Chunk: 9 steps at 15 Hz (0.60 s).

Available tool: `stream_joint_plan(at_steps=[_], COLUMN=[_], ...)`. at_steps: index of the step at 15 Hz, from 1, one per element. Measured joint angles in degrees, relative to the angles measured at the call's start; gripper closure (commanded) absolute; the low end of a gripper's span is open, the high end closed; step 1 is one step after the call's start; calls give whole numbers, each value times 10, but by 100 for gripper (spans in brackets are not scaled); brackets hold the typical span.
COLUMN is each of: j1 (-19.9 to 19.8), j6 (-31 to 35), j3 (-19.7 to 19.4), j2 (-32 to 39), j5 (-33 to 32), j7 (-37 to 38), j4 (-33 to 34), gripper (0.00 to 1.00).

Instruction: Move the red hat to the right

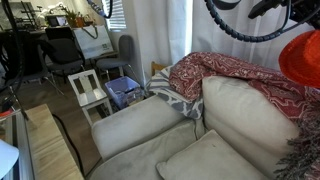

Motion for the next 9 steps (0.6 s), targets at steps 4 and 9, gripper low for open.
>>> stream_joint_plan(at_steps=[4, 9], j1=[4, 16], j6=[7, -5], j3=[1, 91], j2=[3, -42], j5=[4, 45], j7=[-1, -73], j4=[-1, -37], gripper=[33, 0])
